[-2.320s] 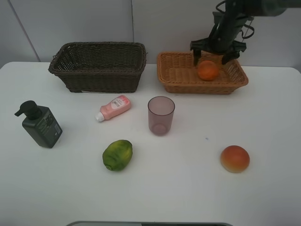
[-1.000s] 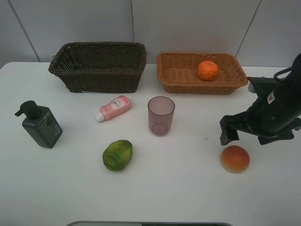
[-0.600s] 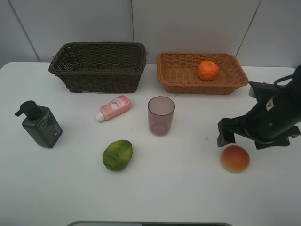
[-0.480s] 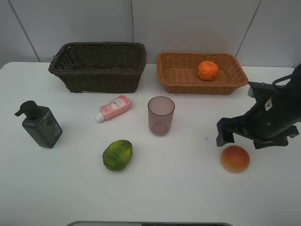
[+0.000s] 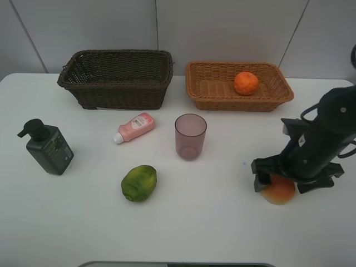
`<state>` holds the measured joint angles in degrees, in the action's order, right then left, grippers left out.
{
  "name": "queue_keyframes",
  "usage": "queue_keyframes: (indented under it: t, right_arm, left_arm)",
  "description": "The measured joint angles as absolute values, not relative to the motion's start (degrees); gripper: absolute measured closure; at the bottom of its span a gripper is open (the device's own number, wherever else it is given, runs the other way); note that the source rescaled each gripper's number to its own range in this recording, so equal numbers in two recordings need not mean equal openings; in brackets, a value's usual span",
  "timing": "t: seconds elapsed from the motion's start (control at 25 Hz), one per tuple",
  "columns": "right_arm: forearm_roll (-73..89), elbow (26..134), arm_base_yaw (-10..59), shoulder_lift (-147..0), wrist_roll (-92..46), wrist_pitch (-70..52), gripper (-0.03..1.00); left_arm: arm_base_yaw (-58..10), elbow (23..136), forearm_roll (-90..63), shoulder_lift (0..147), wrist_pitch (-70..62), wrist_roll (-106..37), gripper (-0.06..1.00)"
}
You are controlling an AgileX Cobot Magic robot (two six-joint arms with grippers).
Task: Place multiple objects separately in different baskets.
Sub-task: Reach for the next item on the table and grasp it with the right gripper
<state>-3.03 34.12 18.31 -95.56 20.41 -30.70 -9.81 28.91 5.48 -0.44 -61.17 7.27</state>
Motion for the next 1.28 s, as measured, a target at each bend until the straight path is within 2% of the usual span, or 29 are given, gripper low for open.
queue_keyframes:
  t: [1.28]
  right_arm:
    - [-3.0,34.1,18.3,-97.7,20.4,-27.0,-0.03]
  left_arm:
    - [-9.8,28.9,5.5,-0.4,-61.2,7.3,0.03]
